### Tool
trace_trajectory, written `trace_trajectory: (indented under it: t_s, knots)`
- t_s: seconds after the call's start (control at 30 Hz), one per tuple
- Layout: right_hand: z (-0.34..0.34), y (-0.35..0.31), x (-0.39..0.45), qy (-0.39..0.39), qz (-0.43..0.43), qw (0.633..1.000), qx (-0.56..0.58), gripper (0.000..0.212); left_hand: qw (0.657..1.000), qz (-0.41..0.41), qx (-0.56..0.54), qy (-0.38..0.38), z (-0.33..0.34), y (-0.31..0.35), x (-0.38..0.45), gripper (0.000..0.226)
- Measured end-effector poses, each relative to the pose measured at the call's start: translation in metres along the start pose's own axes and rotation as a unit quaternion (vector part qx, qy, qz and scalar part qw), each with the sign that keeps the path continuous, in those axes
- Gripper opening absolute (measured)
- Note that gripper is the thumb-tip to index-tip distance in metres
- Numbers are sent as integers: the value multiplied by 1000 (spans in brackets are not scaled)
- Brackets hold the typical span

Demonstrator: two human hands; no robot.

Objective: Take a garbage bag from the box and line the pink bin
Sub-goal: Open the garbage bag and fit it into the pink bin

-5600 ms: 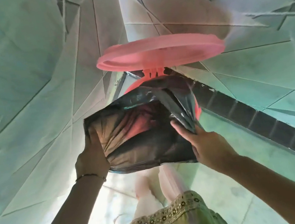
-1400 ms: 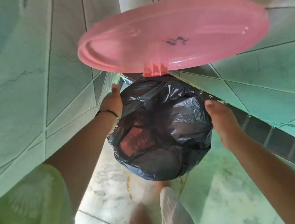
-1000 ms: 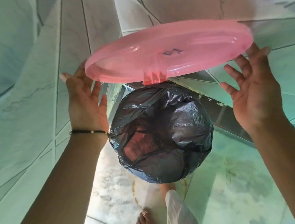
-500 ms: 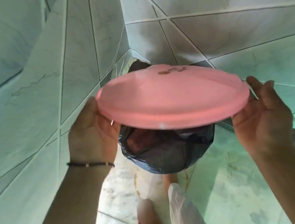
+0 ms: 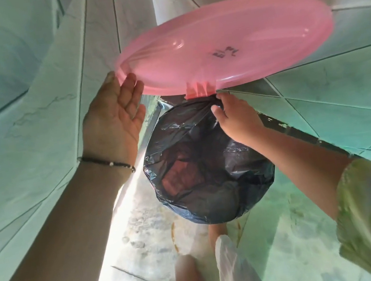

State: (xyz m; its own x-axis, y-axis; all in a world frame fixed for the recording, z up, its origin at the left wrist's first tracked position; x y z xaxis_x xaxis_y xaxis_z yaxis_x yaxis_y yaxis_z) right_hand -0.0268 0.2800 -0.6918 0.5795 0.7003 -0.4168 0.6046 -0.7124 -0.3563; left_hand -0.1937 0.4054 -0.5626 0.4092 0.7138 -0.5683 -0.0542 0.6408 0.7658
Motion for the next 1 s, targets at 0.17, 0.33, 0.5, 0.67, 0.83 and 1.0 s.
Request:
trace_trajectory:
  t_s: [0.17,0.33,0.5,0.67,0.83,1.0]
  knots:
    - [-9,4,18,-119,70,981,133,46,999,-3,47,-19,-2,-1,0,48]
    - [-18,31,12,-138,181,936,268,41,996,-21,73,-50,-11,-8,-3,50]
    - [-28,67,-70,-61,209,869,445,48,988,-86,117,58,-57,-52,-6,55]
    - [5,90,-132,5,334,785,522,60,913,-355,71,186,-92,-148,-55,80]
    - [47,73,-147,0,426,634,645,57,907,-371,-64,187,-82,-196,-63,84]
    - [73,71,-138,42,454,524,719,64,904,-369,-110,185,-86,-211,-51,88]
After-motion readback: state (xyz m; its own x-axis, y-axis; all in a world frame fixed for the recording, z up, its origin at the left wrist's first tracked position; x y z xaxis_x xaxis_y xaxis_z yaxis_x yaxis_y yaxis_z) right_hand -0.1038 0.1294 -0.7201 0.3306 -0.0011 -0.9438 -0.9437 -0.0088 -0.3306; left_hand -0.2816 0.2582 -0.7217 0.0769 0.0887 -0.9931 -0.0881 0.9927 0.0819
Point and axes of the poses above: each hand's wrist, its own x-axis towards the middle knuckle, its own z-axis out of the palm, y = z × x, the point moved 4 cm from there along x, towards the middle knuckle, and after that the axes turned 1 degree about z, right-handed, at the moved point
